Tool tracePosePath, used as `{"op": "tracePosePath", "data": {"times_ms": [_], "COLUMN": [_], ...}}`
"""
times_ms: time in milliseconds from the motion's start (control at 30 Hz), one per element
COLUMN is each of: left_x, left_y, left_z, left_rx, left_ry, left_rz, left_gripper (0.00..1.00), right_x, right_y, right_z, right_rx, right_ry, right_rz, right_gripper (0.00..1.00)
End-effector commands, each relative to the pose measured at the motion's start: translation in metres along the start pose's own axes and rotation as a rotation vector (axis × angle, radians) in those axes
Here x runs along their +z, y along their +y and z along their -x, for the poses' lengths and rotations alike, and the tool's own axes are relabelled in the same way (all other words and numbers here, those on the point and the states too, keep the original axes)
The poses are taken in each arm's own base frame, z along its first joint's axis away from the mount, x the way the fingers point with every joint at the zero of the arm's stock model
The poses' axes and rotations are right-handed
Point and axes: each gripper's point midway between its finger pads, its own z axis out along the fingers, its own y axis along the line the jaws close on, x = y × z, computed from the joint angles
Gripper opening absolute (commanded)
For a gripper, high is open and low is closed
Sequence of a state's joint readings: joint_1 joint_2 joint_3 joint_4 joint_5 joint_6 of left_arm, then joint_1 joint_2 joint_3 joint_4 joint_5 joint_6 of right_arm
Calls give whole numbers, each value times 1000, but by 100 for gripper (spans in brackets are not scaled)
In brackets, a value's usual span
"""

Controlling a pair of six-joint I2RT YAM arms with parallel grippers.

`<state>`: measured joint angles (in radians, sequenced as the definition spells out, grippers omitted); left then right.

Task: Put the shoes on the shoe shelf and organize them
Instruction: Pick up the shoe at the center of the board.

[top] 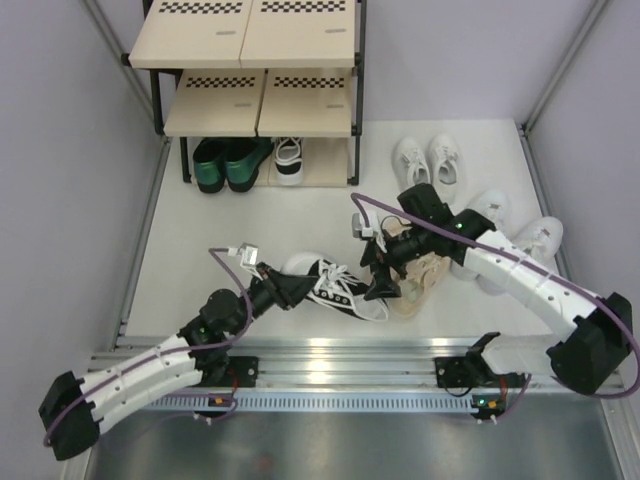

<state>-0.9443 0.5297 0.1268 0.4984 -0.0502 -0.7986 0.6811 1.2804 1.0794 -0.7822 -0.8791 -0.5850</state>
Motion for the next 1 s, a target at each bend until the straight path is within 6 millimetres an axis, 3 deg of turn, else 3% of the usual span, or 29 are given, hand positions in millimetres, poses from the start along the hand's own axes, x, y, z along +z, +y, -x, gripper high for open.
{"op": "tracePosePath", "data": {"times_ms": [0, 67, 100, 233, 300, 400, 600, 667, 833, 967], "left_x": [-7, -12, -13, -13, -12, -8, -6, -6, -6, -4], "left_y": [26, 48, 47, 56, 53, 48, 47, 45, 44, 43], "left_z": [20, 28, 24, 42, 46, 43, 37, 38, 40, 42], "left_rx": [-272, -364, -387, -444, -489, -519, -522, -516, -517, -517], "left_ry": [-134, -178, -163, -226, -241, -212, -178, -179, -181, -188], "left_rz": [90, 125, 120, 131, 118, 90, 85, 75, 75, 69], "left_gripper": [0, 0, 0, 0, 0, 0, 0, 0, 0, 0], "right_x": [-30, -44, -45, -40, -38, -40, -44, -41, -17, -6], "right_y": [-39, -43, -45, -44, -49, -73, -87, -88, -64, -60], "right_z": [24, 23, 22, 15, 13, 13, 33, 28, 8, -1], "right_rx": [-65, -76, -64, -38, -6, 22, 7, 1, -106, -158], "right_ry": [-60, -80, -76, -88, -91, -76, -107, -72, 49, 99], "right_rz": [-284, -357, -370, -369, -392, -516, -586, -570, -395, -389], "right_gripper": [87, 94, 97, 95, 92, 87, 83, 83, 83, 82]}}
